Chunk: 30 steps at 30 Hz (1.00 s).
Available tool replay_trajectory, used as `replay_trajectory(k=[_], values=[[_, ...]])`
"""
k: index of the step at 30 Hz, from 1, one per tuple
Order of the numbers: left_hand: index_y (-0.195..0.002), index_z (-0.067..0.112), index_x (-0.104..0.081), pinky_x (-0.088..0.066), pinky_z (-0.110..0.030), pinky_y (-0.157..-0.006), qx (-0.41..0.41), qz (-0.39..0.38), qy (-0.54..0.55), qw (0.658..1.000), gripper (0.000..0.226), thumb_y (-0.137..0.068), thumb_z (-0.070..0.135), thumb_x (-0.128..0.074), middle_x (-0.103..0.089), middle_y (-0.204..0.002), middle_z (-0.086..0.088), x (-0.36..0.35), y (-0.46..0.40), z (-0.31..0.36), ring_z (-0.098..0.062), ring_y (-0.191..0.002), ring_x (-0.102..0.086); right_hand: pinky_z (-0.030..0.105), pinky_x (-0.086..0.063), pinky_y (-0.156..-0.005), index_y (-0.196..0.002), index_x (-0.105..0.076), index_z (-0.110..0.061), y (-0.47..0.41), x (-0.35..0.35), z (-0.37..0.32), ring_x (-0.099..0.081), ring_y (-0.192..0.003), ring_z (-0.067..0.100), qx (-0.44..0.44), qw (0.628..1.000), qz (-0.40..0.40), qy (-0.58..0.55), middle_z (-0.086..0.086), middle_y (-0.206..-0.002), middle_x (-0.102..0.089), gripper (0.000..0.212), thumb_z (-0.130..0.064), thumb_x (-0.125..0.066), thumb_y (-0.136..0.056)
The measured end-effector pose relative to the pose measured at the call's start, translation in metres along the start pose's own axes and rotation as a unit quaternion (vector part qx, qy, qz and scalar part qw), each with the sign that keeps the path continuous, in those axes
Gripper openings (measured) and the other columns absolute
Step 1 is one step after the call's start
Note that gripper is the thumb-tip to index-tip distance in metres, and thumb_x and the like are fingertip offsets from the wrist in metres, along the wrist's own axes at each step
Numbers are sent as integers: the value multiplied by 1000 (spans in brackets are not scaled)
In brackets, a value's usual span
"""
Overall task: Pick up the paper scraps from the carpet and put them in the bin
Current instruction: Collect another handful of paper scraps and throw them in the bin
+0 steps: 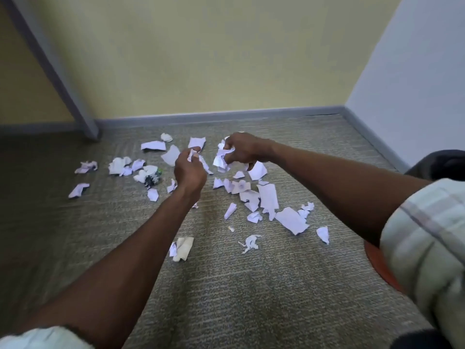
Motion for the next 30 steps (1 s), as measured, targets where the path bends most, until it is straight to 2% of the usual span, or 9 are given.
replay_trajectory(k=[8, 13, 15, 19, 23, 25, 27, 28, 30], values=[[-106, 16, -61, -33, -13, -38, 110, -153, 141, 972, 29, -92, -6, -50, -63, -89, -9, -113, 50, 66, -17, -59, -53, 31, -54, -46, -98, -62, -3, 87, 91, 46, -53, -39, 8, -2, 997, 57, -45, 19, -91, -59, 17, -17, -64, -88], [-103, -2, -65, -31, -17, -41, 99, -287, 151, 941, 15, -94, -2, -53, -65, -77, -19, -190, 110, 114, -23, -45, -58, 37, -55, -55, -95, -65, -8, 164, 142, 93, -56, -55, 23, -70, 994, 79, -42, 24, -100, -64, 14, -17, -68, -85], [-103, -13, -64, -38, -20, -42, 89, -337, 144, 926, 18, -94, -1, -55, -66, -80, -26, -221, 138, 133, -27, -45, -60, 34, -53, -54, -93, -66, -9, 195, 160, 114, -56, -56, 24, -101, 990, 85, -45, 18, -92, -66, 10, -16, -66, -86], [-97, -5, -66, -42, -19, -35, 83, -406, 140, 899, 15, -97, 6, -56, -67, -58, -15, -285, 199, 161, -24, -36, -60, 32, -50, -57, -85, -66, -11, 249, 192, 168, -57, -56, 24, -168, 981, 93, -25, -2, -63, -65, 6, -17, -66, -86], [-86, 4, -61, -45, -20, -40, 124, -467, 120, 867, 36, -103, 31, -44, -69, -63, -15, -336, 259, 167, -25, -40, -59, 38, -50, -62, -81, -67, -14, 297, 203, 227, -53, -60, 29, -237, 965, 84, -73, 28, -79, -63, 6, -13, -64, -87], [-98, 2, -62, -51, -26, -51, 145, -516, 86, 840, 58, -95, 59, -48, -73, -82, -15, -356, 287, 167, -28, -56, -65, 37, -52, -62, -85, -65, -11, 317, 199, 256, -52, -59, 27, -275, 954, 77, -88, 24, -81, -62, 6, -8, -62, -89], [-134, 8, -52, -54, -43, -87, 143, -562, 21, 815, 107, -64, 89, -54, -65, -127, -14, -369, 309, 164, -33, -104, -67, 40, -57, -65, -92, -63, -13, 333, 191, 283, -56, -64, 28, -314, 942, 69, -94, 21, -88, -62, 8, -5, -62, -89], [-148, 18, -38, -40, -51, -106, 136, -590, -2, 796, 116, -60, 92, -51, -48, -148, -12, -373, 319, 164, -33, -130, -51, 42, -59, -66, -97, -62, -16, 340, 186, 296, -60, -71, 31, -334, 936, 65, -89, 20, -94, -60, 15, -5, -64, -88], [-153, 27, -28, -25, -53, -115, 107, -623, -11, 775, 90, -82, 82, -37, -32, -158, -8, -370, 336, 175, -26, -143, -34, 45, -61, -65, -108, -59, -22, 352, 179, 316, -62, -87, 38, -369, 926, 60, -59, 13, -108, -51, 32, -2, -67, -85]])
Point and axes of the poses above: each hand's wrist, its own y-axis away from the middle knuckle, its own x-axis out of the back of the hand, z = x × y, the point moved 8 cm from there along -y, towards the middle knuckle
